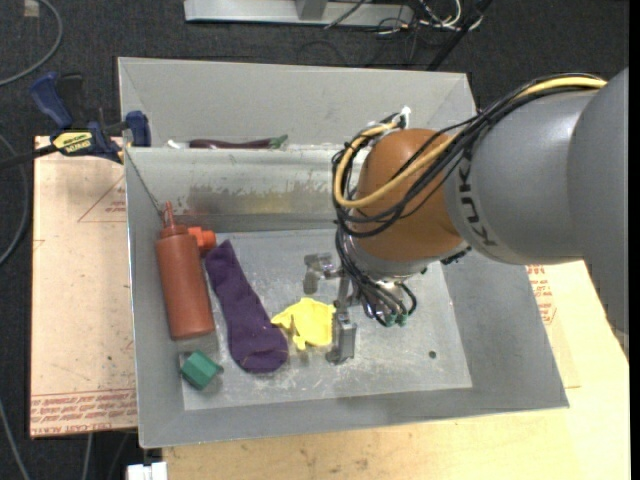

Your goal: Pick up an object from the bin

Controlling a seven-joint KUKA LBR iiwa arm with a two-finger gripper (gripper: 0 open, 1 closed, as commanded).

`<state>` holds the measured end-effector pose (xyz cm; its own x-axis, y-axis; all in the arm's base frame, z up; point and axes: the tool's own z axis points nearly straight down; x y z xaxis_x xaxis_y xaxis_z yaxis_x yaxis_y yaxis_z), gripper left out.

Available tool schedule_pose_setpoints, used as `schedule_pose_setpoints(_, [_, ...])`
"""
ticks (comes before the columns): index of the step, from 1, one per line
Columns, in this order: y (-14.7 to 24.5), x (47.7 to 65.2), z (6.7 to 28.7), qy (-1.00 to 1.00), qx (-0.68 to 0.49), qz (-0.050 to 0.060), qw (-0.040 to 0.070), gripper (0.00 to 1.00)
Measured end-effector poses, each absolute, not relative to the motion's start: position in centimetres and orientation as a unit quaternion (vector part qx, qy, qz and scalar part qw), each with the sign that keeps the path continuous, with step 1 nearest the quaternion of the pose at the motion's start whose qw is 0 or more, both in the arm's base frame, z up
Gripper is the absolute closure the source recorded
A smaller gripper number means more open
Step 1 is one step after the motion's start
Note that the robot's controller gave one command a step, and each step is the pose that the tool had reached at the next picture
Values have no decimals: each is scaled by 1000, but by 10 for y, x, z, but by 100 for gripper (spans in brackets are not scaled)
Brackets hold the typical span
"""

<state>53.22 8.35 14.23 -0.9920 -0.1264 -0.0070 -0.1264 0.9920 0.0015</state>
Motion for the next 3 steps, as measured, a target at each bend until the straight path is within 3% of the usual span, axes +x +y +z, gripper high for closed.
schedule_pose_setpoints(1, [99, 537, 125, 994, -107, 3, 2, 0])
schedule_pose_setpoints(2, [65, 558, 87, 976, -218, 1, 4, 100])
schedule_pose_setpoints(3, [65, 558, 87, 976, -219, 1, 4, 100])
